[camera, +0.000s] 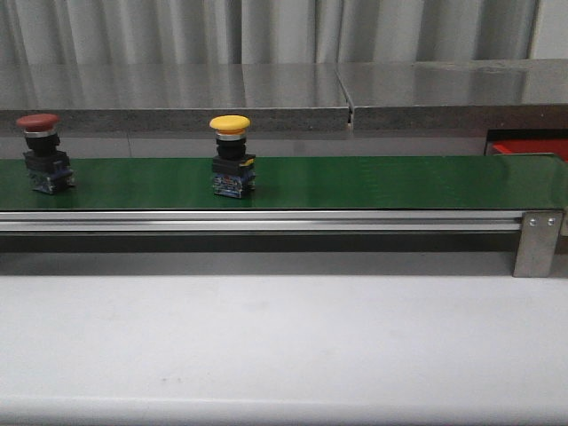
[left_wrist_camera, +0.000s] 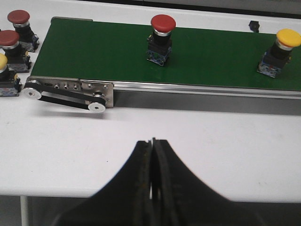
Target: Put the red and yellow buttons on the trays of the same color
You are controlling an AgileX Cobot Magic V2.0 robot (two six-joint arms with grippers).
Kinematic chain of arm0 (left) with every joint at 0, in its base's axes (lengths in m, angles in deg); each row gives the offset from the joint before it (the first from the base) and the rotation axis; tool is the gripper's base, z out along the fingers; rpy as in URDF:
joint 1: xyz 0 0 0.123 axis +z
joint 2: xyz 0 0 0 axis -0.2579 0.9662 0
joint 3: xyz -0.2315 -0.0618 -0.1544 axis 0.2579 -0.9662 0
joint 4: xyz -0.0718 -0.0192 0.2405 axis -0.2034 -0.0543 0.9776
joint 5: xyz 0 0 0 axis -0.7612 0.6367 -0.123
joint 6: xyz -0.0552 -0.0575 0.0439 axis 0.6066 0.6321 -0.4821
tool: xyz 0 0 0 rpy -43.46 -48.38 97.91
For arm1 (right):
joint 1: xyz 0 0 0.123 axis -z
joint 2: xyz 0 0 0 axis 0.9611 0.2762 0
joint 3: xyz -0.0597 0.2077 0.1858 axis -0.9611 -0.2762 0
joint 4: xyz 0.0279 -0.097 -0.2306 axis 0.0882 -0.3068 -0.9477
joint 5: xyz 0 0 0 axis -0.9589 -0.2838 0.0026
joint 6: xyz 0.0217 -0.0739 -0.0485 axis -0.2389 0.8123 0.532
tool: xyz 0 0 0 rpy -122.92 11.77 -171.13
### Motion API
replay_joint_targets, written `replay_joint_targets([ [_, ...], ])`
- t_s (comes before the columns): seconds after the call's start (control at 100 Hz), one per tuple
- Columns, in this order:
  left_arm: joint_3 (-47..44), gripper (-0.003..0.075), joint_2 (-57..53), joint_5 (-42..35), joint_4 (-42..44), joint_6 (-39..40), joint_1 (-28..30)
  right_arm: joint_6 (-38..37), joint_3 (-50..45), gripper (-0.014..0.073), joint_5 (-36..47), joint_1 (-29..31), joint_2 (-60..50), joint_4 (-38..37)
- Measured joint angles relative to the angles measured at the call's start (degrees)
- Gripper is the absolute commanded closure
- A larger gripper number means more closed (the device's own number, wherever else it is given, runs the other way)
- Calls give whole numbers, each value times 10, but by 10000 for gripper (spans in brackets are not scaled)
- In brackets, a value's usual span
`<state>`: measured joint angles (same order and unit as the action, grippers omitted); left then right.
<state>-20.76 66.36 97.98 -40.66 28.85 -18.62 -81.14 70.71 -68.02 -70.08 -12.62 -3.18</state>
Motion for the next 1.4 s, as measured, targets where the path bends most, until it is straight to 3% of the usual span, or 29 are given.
replay_joint_targets([
  [0.38, 0, 741, 0, 1, 0, 0, 0, 0, 131, 711, -19, -2, 242, 0],
  [0.75, 0, 741, 0, 1, 0, 0, 0, 2, 285, 711, -44, -93, 423, 1],
  [1.09, 0, 741, 0, 1, 0, 0, 0, 118, 415, 696, -112, -134, 565, 76],
  [1.21, 0, 741, 0, 1, 0, 0, 0, 151, 446, 538, -137, -137, 601, 96],
  [1.33, 0, 741, 0, 1, 0, 0, 0, 161, 473, 267, -159, -137, 627, 105],
  [1.4, 0, 741, 0, 1, 0, 0, 0, 163, 486, 150, -168, -137, 638, 105],
])
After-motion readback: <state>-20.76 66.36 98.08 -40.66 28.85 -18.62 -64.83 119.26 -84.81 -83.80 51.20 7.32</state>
